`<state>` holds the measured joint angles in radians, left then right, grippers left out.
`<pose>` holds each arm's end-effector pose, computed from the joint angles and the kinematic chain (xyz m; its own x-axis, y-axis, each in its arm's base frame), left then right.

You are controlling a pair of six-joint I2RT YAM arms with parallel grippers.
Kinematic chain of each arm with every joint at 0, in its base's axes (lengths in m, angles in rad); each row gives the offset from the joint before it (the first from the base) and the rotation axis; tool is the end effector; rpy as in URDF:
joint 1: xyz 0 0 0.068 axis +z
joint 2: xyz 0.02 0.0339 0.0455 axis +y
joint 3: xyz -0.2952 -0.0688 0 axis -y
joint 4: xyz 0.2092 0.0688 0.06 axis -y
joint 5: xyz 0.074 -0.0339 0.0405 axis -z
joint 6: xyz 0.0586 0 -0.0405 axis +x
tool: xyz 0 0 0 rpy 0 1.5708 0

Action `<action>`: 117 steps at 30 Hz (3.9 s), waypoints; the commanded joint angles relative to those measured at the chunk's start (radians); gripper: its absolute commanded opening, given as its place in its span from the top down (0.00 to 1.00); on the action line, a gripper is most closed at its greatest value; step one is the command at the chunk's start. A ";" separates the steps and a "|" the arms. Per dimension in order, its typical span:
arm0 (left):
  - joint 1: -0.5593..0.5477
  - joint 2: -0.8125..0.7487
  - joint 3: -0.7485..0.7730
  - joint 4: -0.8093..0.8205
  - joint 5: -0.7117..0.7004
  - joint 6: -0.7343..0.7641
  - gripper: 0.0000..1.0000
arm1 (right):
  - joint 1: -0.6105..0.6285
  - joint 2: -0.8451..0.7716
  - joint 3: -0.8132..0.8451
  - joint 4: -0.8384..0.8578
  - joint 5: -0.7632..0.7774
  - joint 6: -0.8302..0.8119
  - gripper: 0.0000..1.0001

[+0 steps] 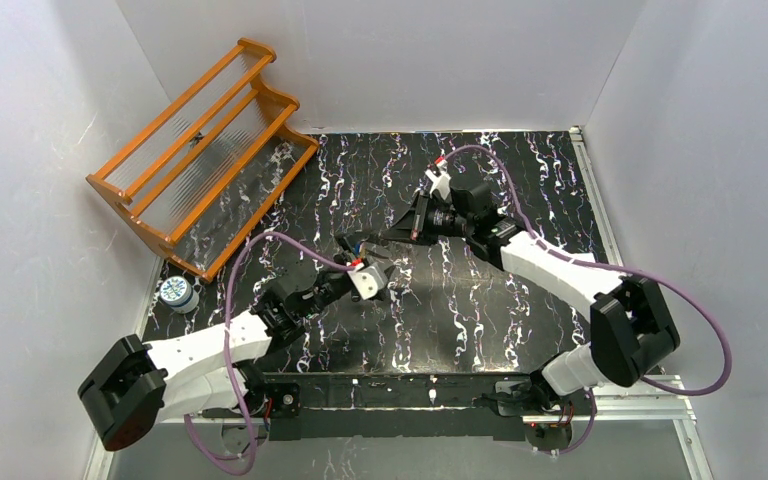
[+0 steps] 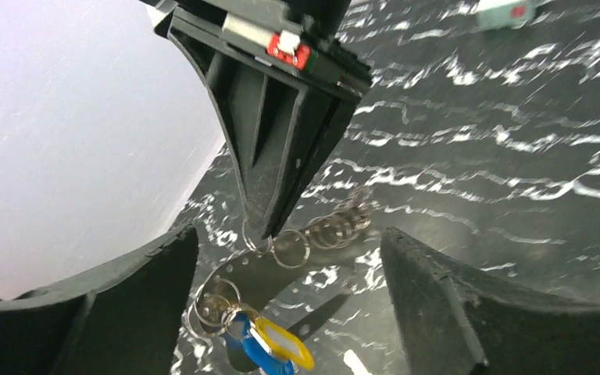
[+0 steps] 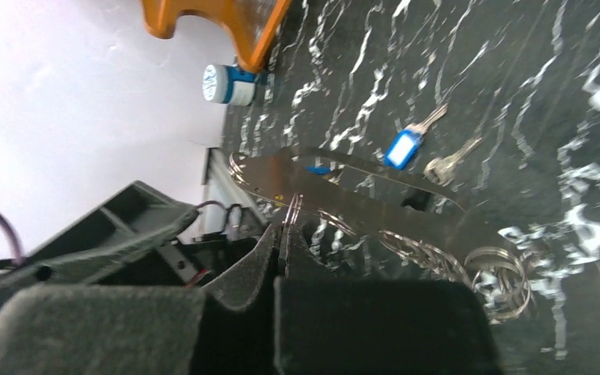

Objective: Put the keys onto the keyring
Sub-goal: Adjust the keyring.

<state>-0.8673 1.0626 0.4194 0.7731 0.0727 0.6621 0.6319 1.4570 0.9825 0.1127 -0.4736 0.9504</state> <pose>0.1333 -0.1637 0.3111 0.5623 0.2850 -0.7763 0.5851 0.5263 0.6170 0.2408 0.2094 0.3199 -0.8738 0.2577 -0.4124 -0.2733 0.4411 0.8548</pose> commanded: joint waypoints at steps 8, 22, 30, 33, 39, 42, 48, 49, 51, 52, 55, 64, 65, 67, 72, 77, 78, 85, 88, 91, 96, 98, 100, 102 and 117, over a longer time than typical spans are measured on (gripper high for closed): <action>-0.004 -0.081 0.096 -0.026 0.212 -0.584 0.02 | -0.010 -0.179 -0.048 -0.108 0.196 -0.764 0.99; 0.095 0.049 0.419 -0.435 0.279 -0.730 0.02 | -0.011 -0.237 -0.117 -0.142 0.016 -1.096 0.99; 0.314 0.019 0.102 0.044 0.571 -1.005 0.08 | -0.010 -0.251 -0.141 -0.100 -0.191 -1.161 0.99; 0.337 0.025 0.030 0.107 0.624 -1.007 0.11 | -0.009 -0.250 -0.148 -0.093 -0.323 -1.235 0.99; 0.344 -0.007 -0.060 0.182 0.734 -0.893 0.19 | -0.010 -0.249 -0.154 -0.091 -0.473 -1.320 0.99; 0.343 -0.047 -0.095 0.186 0.724 -0.831 0.26 | -0.010 -0.245 -0.151 -0.083 -0.492 -1.320 0.99; 0.315 -0.007 -0.104 0.187 0.777 -0.752 0.53 | -0.009 -0.238 -0.151 -0.058 -0.543 -1.319 0.99; 0.306 0.006 -0.097 0.188 0.772 -0.746 0.53 | -0.009 -0.237 -0.150 -0.058 -0.547 -1.320 0.99; 0.279 0.021 -0.086 0.193 0.731 -0.734 0.53 | -0.010 -0.237 -0.147 -0.059 -0.549 -1.321 0.99; 0.266 0.024 -0.085 0.197 0.713 -0.717 0.52 | -0.010 -0.236 -0.146 -0.061 -0.547 -1.322 0.99; 0.231 0.025 -0.079 0.201 0.659 -0.675 0.52 | -0.009 -0.239 -0.145 -0.063 -0.544 -1.325 0.99; 0.195 0.039 -0.075 0.220 0.586 -0.667 0.63 | -0.009 -0.238 -0.146 -0.062 -0.533 -1.322 0.99; 0.193 0.038 -0.078 0.221 0.572 -0.667 0.66 | -0.009 -0.240 -0.146 -0.061 -0.533 -1.322 0.99; 0.194 0.029 -0.085 0.222 0.540 -0.667 0.67 | -0.010 -0.241 -0.149 -0.062 -0.533 -1.322 0.99; 0.194 -0.017 -0.101 0.222 0.485 -0.607 0.64 | -0.010 -0.244 -0.151 -0.062 -0.533 -1.325 0.99; 0.193 0.005 -0.070 0.221 0.564 -0.611 0.64 | -0.009 -0.244 -0.150 -0.058 -0.538 -1.325 0.99; 0.193 0.015 -0.063 0.221 0.579 -0.617 0.64 | -0.009 -0.245 -0.150 -0.058 -0.537 -1.325 0.99; 0.182 0.060 -0.030 0.222 0.609 -0.623 0.65 | -0.009 -0.244 -0.148 -0.059 -0.538 -1.323 0.99; 0.177 0.073 -0.022 0.222 0.610 -0.617 0.74 | -0.009 -0.245 -0.148 -0.061 -0.536 -1.323 0.99; 0.177 0.084 -0.018 0.222 0.610 -0.615 0.78 | -0.009 -0.246 -0.148 -0.060 -0.537 -1.323 0.99; 0.175 0.089 -0.019 0.222 0.608 -0.616 0.96 | -0.010 -0.245 -0.148 -0.060 -0.536 -1.323 0.99; 0.175 0.084 -0.025 0.222 0.595 -0.613 1.00 | -0.009 -0.246 -0.147 -0.059 -0.536 -1.323 0.99; 0.175 0.076 -0.033 0.221 0.578 -0.610 1.00 | -0.009 -0.246 -0.142 -0.059 -0.530 -1.323 0.99; 0.176 0.058 -0.041 0.217 0.555 -0.598 1.00 | -0.009 -0.250 -0.133 -0.061 -0.502 -1.318 0.99; 0.176 -0.215 -0.109 0.183 0.438 -0.348 1.00 | -0.009 -0.516 -0.275 0.214 -0.140 -1.293 0.09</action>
<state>-0.6895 0.9092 0.3206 0.9337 0.5362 0.2031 0.6220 0.9852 0.7528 0.1680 -0.7124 -0.3622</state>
